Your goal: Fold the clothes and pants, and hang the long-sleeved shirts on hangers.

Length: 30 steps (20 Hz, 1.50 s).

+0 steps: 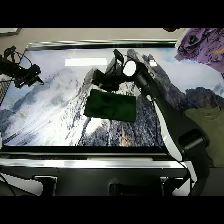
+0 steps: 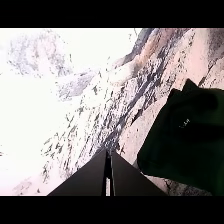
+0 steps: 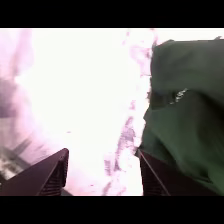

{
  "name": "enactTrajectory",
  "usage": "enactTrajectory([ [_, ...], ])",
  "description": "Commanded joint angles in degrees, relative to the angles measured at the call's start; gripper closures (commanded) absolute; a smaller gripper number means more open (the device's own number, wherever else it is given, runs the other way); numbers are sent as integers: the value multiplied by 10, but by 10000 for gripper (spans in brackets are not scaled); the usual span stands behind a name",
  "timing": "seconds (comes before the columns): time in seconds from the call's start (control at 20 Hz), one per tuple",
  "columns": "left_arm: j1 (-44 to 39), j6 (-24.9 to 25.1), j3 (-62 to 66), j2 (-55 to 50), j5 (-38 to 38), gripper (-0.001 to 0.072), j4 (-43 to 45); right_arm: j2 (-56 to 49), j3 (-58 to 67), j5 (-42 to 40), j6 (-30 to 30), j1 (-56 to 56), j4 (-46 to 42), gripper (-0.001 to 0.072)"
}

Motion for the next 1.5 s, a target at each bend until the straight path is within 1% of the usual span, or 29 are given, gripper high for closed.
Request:
enactTrajectory([
  [0.0,0,-1,-3,0,0,691,1,25,1,-16,-40,-12,37,204],
  [0.15,0,-1,-3,0,0,690,1,74,2,36,-44,-79,37,201],
  [0.2,0,-1,-3,0,0,691,1,90,2,69,-58,-116,39,157],
  [0.25,0,-1,-3,0,0,691,1,103,2,106,-73,-155,39,148],
  [0.3,0,-1,-3,0,0,690,1,111,2,150,-93,-200,40,115],
  [0.35,0,-1,-3,0,0,690,1,113,1,192,-116,-247,46,98],
  [0.4,0,-1,-3,0,0,690,1,114,-7,220,-136,-288,55,97],
  [0.5,0,-1,-3,0,0,690,1,114,-62,243,-181,-355,83,98],
  [0.6,0,0,-3,0,0,690,1,114,-162,234,-235,-391,135,98],
  [0.75,0,1,-3,0,0,690,1,110,-324,166,-308,-395,196,104],
  [0.9,0,1,-3,0,0,690,1,84,-419,118,-365,-378,248,119],
  [1.0,0,1,-3,0,0,690,1,58,-433,108,-383,-353,250,160],
  [1.2,0,1,-3,0,0,690,1,20,-433,69,-390,-307,254,175],
  [1.3,0,1,-3,0,0,690,1,9,-433,54,-390,-294,259,197],
  [1.35,0,1,-3,0,0,690,1,5,-433,48,-390,-290,266,227],
  [1.45,0,1,-3,0,0,690,1,5,-433,35,-390,-286,281,340],
])
